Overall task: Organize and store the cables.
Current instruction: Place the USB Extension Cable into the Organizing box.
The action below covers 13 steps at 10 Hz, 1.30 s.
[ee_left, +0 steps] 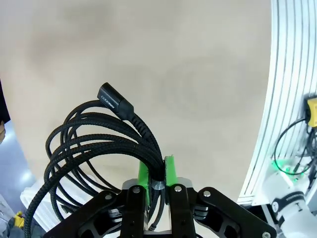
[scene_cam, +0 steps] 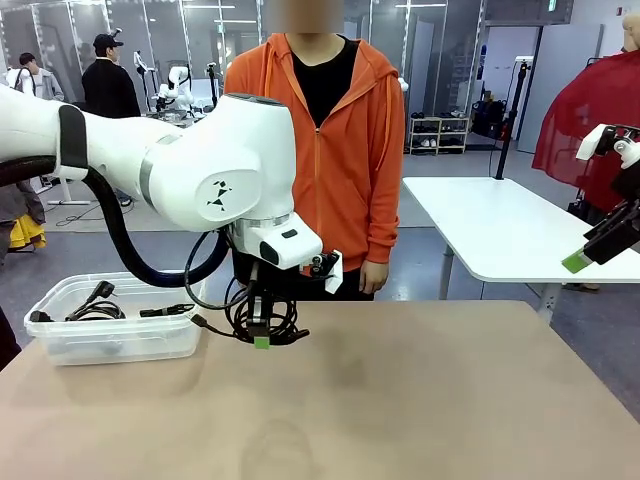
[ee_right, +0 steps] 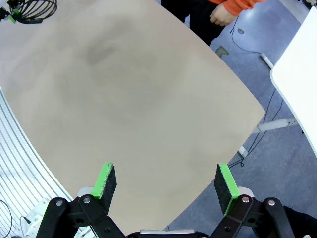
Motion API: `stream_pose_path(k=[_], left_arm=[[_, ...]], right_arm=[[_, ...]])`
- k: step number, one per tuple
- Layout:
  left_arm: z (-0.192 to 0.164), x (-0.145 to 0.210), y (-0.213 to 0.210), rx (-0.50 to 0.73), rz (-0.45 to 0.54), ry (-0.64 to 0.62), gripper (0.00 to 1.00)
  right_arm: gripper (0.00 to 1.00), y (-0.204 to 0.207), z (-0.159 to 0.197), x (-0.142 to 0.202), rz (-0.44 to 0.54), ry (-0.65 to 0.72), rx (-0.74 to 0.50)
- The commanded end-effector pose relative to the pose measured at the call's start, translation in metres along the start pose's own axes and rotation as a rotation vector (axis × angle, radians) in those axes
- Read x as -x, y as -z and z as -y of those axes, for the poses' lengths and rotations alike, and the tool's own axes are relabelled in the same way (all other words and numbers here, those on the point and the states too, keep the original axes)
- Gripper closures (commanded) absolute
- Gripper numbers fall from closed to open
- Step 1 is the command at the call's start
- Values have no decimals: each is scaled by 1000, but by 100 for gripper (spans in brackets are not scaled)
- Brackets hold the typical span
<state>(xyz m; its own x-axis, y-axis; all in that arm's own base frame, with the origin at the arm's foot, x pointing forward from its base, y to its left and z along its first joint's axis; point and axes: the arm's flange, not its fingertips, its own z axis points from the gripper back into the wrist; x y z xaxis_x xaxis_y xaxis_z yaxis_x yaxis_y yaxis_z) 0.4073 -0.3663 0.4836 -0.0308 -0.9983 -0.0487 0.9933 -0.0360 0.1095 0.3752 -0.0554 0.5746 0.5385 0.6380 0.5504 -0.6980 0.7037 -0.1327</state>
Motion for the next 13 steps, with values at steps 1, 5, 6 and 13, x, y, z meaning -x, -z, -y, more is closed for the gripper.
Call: stream_pose_path(k=[1, 5, 6, 13], left_arm=[[-1, -5, 1, 8, -1, -19, 100], [-1, -5, 1, 8, -1, -19, 100], [0, -3, 4, 9, -1, -1, 85], [-18, 168, -40, -221, 174, 128, 85]], right_arm=[[0, 0, 2, -3, -4, 8, 3], [0, 0, 2, -3, -4, 8, 3], [0, 0, 2, -3, -4, 8, 3], [0, 0, 2, -3, -4, 8, 3]])
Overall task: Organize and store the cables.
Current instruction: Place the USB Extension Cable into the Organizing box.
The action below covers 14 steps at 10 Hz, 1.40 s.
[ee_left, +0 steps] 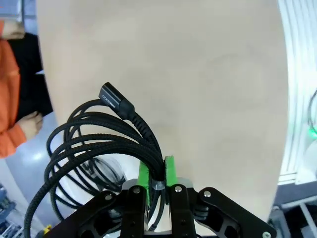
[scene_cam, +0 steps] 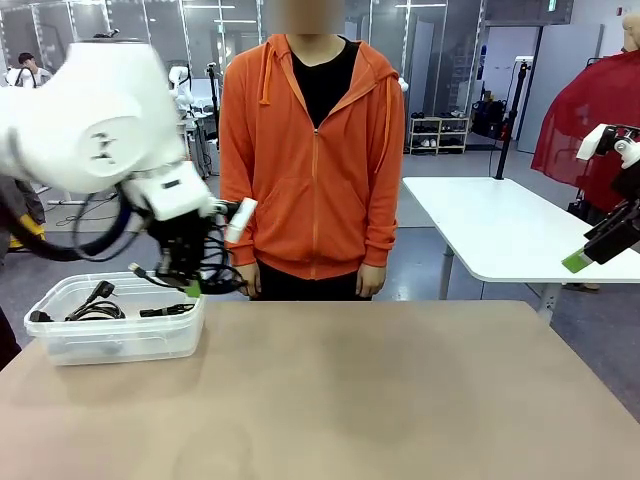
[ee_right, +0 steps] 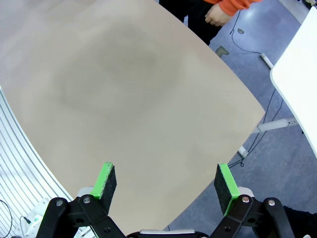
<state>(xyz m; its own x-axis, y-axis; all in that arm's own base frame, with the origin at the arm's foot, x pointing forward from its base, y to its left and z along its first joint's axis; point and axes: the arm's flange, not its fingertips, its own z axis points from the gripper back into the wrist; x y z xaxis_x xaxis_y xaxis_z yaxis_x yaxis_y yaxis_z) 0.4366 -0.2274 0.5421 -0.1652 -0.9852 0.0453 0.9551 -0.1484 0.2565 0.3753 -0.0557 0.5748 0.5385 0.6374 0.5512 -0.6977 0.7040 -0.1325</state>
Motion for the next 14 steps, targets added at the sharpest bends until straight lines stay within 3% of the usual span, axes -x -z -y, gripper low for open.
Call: stream_pose_path(k=[1, 3, 6, 10, 14], left_arm=[[20, 49, -7, -125, 72, 25, 85], [20, 97, -18, -187, 74, -16, 85], [8, 151, -26, -177, 72, -84, 85], [-33, 172, 7, -136, 117, -211, 85], [-67, 177, 44, -89, 92, -253, 85]], right_arm=[[0, 0, 1, -3, -4, 7, 3], [0, 0, 1, -3, -4, 7, 3], [0, 0, 1, -3, -4, 7, 3], [0, 0, 1, -3, -4, 7, 3], [0, 0, 1, -3, -4, 7, 3]])
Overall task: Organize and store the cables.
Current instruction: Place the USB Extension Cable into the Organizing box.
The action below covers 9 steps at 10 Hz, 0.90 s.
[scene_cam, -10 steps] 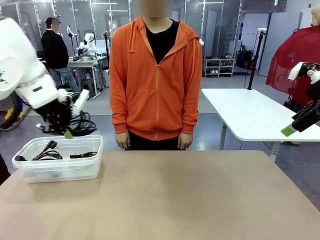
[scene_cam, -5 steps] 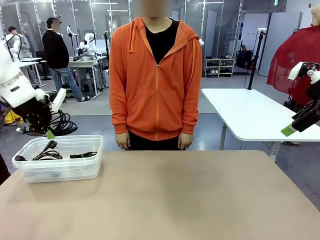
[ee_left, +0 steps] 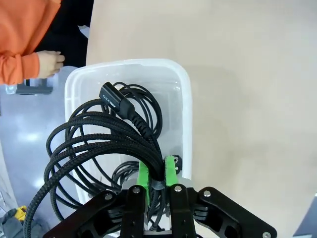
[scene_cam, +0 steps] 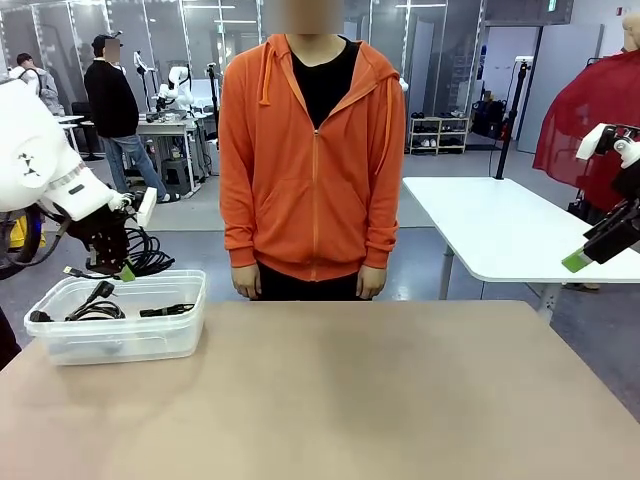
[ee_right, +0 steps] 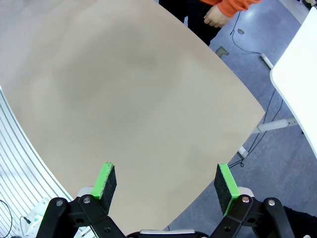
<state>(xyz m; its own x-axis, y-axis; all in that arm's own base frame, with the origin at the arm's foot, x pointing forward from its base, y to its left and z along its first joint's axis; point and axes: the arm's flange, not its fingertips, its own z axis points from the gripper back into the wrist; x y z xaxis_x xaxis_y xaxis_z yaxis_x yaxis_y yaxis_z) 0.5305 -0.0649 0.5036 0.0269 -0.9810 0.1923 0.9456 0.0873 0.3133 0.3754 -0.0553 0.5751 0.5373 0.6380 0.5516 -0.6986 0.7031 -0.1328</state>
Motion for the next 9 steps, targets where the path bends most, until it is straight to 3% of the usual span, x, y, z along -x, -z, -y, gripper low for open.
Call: stream_pose_path(k=[1, 7, 9], left_arm=[[-10, -4, 1, 12, 1, -28, 85], [-5, -3, 10, 15, -13, 2, 85], [-17, -3, 33, 4, -24, 6, 85]], right_arm=[[0, 0, 2, -2, -5, 9, 4], [0, 0, 2, -2, -5, 9, 4], [0, 0, 2, -2, -5, 9, 4]])
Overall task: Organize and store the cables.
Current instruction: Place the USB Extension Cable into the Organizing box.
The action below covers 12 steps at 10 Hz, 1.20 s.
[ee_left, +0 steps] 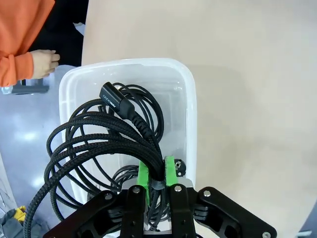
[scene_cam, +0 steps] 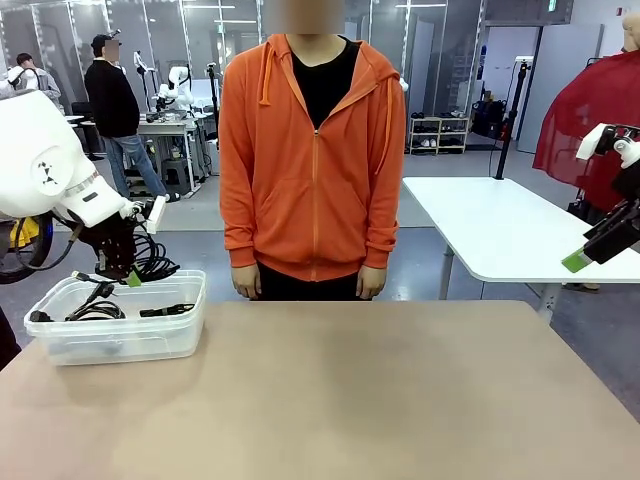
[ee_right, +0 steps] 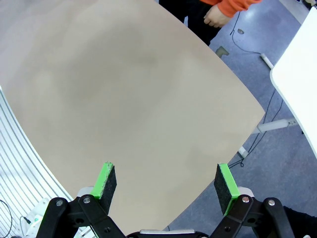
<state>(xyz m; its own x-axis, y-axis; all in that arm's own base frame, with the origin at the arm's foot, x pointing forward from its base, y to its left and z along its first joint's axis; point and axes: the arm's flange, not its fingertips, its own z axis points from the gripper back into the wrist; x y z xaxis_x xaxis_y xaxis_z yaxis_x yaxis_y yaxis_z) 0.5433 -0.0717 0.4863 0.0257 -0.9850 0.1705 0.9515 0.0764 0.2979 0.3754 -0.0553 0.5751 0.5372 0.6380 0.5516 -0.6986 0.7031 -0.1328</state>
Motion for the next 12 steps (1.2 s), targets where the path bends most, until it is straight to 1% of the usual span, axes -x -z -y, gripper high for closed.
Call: stream_pose_path(k=[1, 2, 3, 8, 9, 10, 11, 12], left_arm=[[-17, 2, 23, -14, -20, -2, 85], [-24, 6, 33, -38, -30, -21, 85], [-29, 9, 46, -37, -47, -35, 85], [-46, 15, 94, 23, -32, -58, 85], [-46, 14, 96, 34, -36, -65, 85], [-46, 14, 95, 47, -31, -59, 79], [-46, 14, 95, 54, -34, -81, 71], [-47, 14, 95, 54, -39, -80, 58]], right_arm=[[0, 0, 2, -2, -5, 9, 4], [0, 0, 2, -2, -5, 9, 4], [0, 0, 2, -2, -5, 9, 4], [0, 0, 2, -2, -5, 9, 4], [0, 0, 2, -2, -5, 9, 4], [0, 0, 2, -2, -5, 9, 4], [0, 0, 2, -2, -5, 9, 4], [0, 0, 2, -2, -5, 9, 4]])
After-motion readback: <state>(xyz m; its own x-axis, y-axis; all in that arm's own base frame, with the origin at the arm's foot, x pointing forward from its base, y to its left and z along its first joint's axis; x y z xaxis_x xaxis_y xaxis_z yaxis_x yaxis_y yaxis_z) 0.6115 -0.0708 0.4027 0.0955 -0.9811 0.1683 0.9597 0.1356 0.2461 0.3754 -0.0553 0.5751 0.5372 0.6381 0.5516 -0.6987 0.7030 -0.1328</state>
